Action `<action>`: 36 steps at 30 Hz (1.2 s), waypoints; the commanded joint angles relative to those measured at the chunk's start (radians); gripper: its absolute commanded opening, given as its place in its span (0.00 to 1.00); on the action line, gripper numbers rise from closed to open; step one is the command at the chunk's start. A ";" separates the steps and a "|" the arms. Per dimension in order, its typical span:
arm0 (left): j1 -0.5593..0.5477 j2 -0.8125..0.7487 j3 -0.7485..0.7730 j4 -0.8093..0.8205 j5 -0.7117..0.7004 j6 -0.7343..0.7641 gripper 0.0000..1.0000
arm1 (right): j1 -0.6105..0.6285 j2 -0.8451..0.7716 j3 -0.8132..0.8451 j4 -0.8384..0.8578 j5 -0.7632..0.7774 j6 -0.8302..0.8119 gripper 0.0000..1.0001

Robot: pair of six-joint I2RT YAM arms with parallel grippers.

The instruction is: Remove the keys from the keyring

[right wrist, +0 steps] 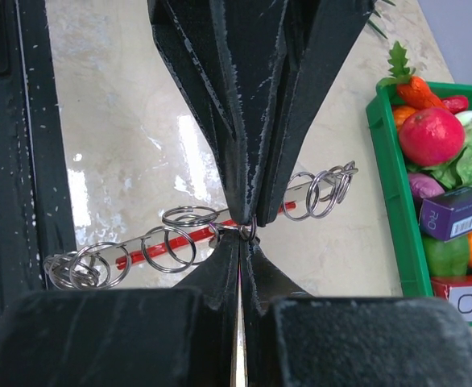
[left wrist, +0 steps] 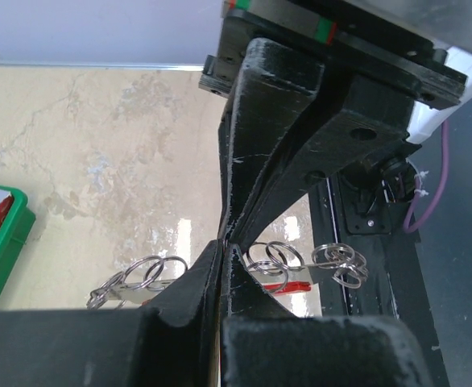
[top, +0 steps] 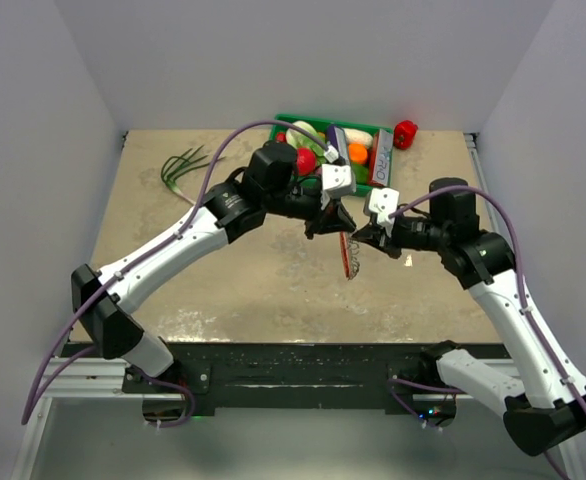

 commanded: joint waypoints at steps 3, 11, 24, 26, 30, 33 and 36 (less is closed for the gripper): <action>0.015 0.041 0.037 0.187 -0.043 -0.108 0.00 | 0.021 -0.002 -0.052 0.228 -0.032 0.143 0.00; 0.013 0.056 -0.046 0.246 -0.224 -0.246 0.00 | 0.021 0.018 -0.065 0.376 0.119 0.290 0.00; 0.015 0.089 -0.059 0.284 -0.200 -0.367 0.00 | 0.022 0.051 -0.065 0.447 0.091 0.343 0.00; 0.016 0.093 -0.065 0.309 -0.154 -0.380 0.00 | 0.023 0.064 -0.059 0.450 0.082 0.343 0.00; 0.016 0.102 -0.080 0.332 -0.106 -0.393 0.00 | 0.029 0.068 -0.053 0.464 0.053 0.349 0.00; 0.016 0.105 -0.101 0.359 -0.086 -0.412 0.00 | 0.029 0.074 -0.042 0.478 0.035 0.360 0.00; 0.016 0.121 -0.115 0.367 -0.066 -0.432 0.00 | 0.032 0.084 -0.035 0.488 0.028 0.373 0.00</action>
